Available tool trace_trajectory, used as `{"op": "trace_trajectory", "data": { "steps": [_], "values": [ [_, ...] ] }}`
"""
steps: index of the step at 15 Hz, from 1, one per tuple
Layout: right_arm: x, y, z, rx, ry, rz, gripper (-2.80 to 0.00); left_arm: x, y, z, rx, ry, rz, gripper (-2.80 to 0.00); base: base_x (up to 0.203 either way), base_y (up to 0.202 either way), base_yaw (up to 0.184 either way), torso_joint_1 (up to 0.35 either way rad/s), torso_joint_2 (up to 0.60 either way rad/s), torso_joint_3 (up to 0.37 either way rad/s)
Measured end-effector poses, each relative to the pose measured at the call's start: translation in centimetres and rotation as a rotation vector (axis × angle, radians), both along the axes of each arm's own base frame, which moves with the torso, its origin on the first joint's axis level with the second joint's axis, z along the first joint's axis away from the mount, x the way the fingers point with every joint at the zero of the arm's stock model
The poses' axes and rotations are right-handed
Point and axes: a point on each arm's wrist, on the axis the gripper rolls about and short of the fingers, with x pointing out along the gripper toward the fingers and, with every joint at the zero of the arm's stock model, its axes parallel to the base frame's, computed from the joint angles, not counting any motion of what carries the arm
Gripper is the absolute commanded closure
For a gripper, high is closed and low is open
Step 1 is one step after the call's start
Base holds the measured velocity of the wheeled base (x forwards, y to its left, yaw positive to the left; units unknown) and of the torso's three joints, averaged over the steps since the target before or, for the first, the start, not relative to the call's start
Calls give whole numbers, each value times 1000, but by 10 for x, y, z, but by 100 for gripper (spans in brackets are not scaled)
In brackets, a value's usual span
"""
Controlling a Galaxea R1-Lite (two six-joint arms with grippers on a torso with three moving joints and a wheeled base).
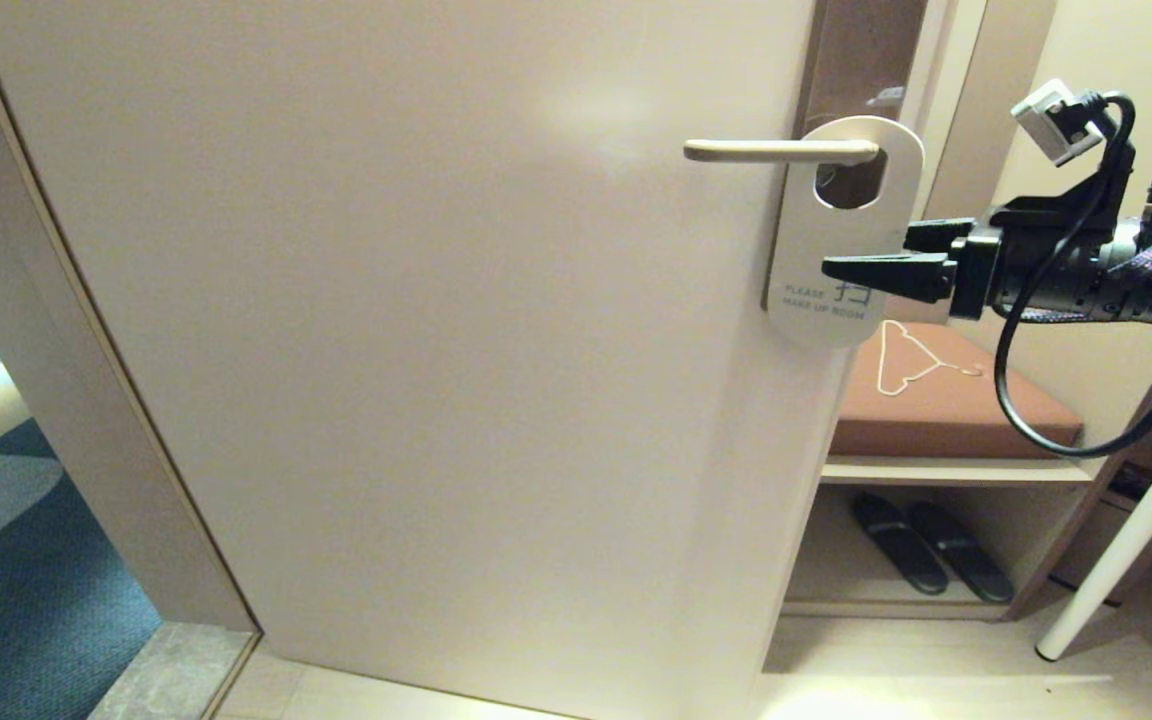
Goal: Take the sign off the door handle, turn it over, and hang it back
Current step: Take down the sign
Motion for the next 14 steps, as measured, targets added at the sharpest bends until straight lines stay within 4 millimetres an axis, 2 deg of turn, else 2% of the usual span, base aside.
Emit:
{"op": "trace_trajectory", "data": {
  "steps": [11,12,14],
  "values": [
    [11,1,-8,-4,-3,2,-280,0,0,0,0,0,0,0,0,0,0,0,0,0],
    [12,1,-8,-4,-2,2,0,0,0,0,0,0,0,0,0,0,0,0,0,0],
    [12,1,-8,-4,-1,2,0,0,0,0,0,0,0,0,0,0,0,0,0,0]
  ]
}}
